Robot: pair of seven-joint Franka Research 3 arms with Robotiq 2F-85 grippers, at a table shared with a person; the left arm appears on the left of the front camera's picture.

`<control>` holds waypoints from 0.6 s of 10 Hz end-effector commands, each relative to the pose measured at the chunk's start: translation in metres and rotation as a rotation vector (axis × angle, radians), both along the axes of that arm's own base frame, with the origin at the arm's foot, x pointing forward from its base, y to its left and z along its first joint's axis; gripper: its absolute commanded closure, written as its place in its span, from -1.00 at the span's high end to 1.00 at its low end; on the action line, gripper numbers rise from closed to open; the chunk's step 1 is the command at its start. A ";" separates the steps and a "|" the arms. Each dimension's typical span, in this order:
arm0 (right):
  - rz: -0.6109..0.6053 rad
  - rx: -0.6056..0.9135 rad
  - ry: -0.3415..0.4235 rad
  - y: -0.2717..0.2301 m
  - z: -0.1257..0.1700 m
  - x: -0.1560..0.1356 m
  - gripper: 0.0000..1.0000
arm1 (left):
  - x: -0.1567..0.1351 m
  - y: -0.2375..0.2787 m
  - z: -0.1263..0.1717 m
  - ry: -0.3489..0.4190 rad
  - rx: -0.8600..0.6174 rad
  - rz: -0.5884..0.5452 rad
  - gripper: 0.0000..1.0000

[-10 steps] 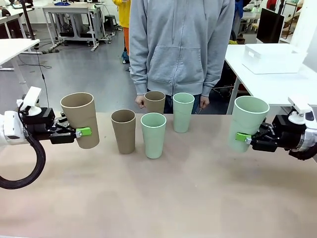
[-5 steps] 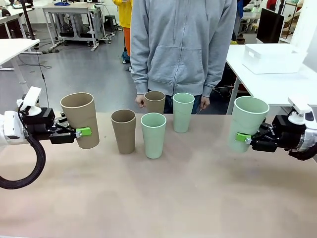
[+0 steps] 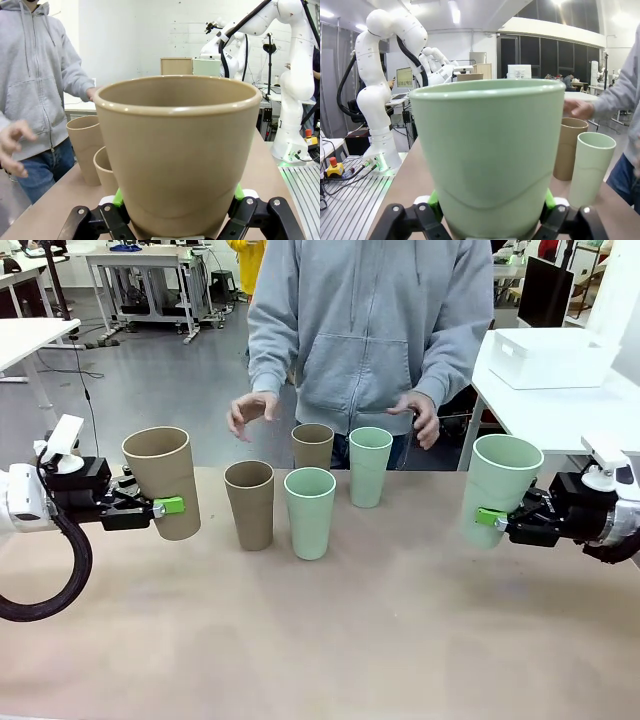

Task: Stack the cups and store them in the basket.
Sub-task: Place the stack of Reusable plastic cups into the Pantry Basket.

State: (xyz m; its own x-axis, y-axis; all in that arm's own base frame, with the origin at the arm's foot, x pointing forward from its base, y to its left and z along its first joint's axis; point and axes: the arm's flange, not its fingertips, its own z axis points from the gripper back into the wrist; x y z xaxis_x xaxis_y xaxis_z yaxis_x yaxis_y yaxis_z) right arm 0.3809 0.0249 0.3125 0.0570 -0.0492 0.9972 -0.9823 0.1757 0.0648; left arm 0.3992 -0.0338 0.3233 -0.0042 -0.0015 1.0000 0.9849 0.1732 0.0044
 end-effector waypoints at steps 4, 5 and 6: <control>-0.002 -0.001 -0.007 -0.001 0.003 0.000 0.67 | 0.000 0.001 0.003 -0.007 -0.004 -0.002 0.68; -0.002 -0.001 -0.007 -0.001 0.003 0.000 0.67 | 0.000 0.001 0.003 -0.007 -0.004 -0.002 0.68; -0.002 -0.001 -0.007 -0.001 0.003 0.000 0.67 | 0.000 0.001 0.003 -0.007 -0.004 -0.002 0.68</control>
State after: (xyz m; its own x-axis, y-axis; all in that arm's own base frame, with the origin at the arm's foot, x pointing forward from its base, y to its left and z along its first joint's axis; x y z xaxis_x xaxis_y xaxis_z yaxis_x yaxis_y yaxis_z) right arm 0.3809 0.0249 0.3125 0.0570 -0.0492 0.9972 -0.9823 0.1757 0.0648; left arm 0.3992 -0.0338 0.3233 -0.0042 -0.0016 1.0000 0.9849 0.1731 0.0044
